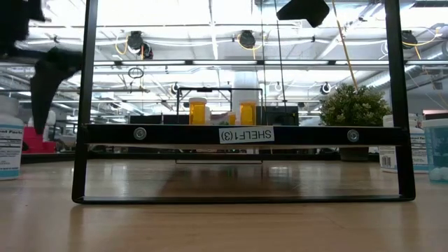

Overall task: Pick and place medicine bottles onto shelf by color
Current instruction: Put the left white blue medicine bottle on the shelf

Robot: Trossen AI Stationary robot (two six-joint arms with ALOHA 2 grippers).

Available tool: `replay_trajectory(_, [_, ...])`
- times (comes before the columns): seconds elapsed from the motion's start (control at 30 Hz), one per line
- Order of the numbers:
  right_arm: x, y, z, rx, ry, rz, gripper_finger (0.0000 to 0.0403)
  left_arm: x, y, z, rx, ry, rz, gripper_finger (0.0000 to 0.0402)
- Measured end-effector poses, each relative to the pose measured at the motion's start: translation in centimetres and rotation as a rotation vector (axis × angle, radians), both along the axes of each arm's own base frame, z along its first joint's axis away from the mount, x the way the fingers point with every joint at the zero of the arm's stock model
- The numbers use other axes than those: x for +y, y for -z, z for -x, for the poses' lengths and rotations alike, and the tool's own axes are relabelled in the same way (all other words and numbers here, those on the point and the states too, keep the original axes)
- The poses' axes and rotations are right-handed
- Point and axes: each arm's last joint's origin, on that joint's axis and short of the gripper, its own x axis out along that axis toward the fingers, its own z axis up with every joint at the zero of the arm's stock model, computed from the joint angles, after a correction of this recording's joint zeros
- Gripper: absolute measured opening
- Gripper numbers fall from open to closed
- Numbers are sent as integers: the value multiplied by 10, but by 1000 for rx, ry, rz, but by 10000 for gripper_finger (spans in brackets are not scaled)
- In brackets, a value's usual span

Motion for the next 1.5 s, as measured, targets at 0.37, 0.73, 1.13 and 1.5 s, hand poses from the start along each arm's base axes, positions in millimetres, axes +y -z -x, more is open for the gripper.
replay_trajectory(0.37, [2, 0, 1, 0, -9, 3, 251, 2, 7, 2, -34, 2, 19, 270])
replay_trajectory(0.73, [2, 0, 1, 0, -8, 3, 251, 1, 1, 0, -50, -58, 34, 249])
replay_trajectory(1.13, [2, 0, 1, 0, -10, 5, 251, -2, -58, -30, -143, -135, 98, 231])
replay_trajectory(1.5, [2, 0, 1, 2, -20, 23, 251, 20, -127, -57, -251, -364, 187, 233])
